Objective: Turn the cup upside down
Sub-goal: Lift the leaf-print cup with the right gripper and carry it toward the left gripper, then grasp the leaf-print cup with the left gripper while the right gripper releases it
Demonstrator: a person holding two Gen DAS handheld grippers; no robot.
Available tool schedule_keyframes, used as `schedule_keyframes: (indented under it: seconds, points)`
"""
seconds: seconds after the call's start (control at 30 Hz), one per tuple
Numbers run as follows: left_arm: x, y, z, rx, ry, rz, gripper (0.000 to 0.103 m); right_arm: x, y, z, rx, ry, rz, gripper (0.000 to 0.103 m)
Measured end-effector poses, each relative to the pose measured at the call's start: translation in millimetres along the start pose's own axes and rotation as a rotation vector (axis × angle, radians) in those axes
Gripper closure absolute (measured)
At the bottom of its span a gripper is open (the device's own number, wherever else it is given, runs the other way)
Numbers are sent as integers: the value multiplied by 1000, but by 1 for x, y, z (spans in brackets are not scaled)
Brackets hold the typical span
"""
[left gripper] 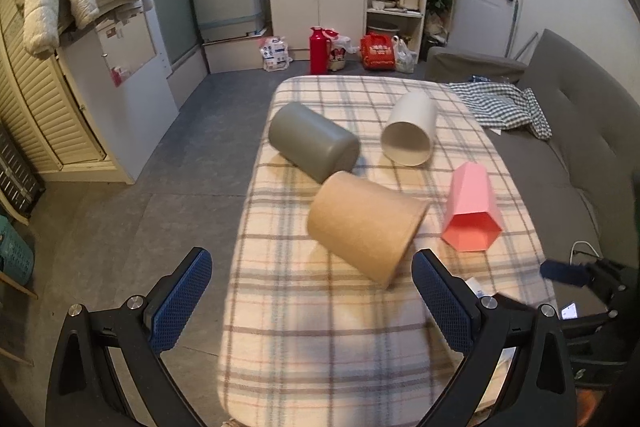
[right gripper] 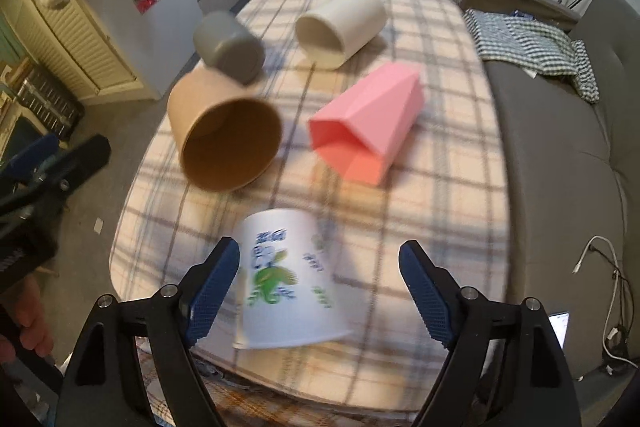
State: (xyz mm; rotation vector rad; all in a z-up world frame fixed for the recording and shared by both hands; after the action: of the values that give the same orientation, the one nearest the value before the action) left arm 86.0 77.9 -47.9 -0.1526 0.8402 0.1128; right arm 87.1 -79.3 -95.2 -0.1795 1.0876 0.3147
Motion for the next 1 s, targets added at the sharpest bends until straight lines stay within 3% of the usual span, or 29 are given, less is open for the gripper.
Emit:
schedule_keyframes:
  seconds: [0.33, 1.0]
  points:
    - [0, -48, -3, 61, 71, -43, 0, -38, -45, -7, -33, -91, -133, 21]
    - [52, -83, -25, -78, 384, -58, 0, -17, -92, -25, 14, -62, -103, 21]
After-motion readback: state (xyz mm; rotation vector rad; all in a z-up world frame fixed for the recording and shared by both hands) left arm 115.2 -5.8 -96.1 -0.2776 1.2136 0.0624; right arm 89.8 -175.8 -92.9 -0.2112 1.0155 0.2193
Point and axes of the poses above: each gripper's, at about its wrist camera, not at the fingertips, and x roughly the way its jaws point, y to its left, z to its top, the point moved 3 cm from there along x, roughly the way its jaws point, and after that the axes turned 12 degrees about -x, right-handed, at the moved point
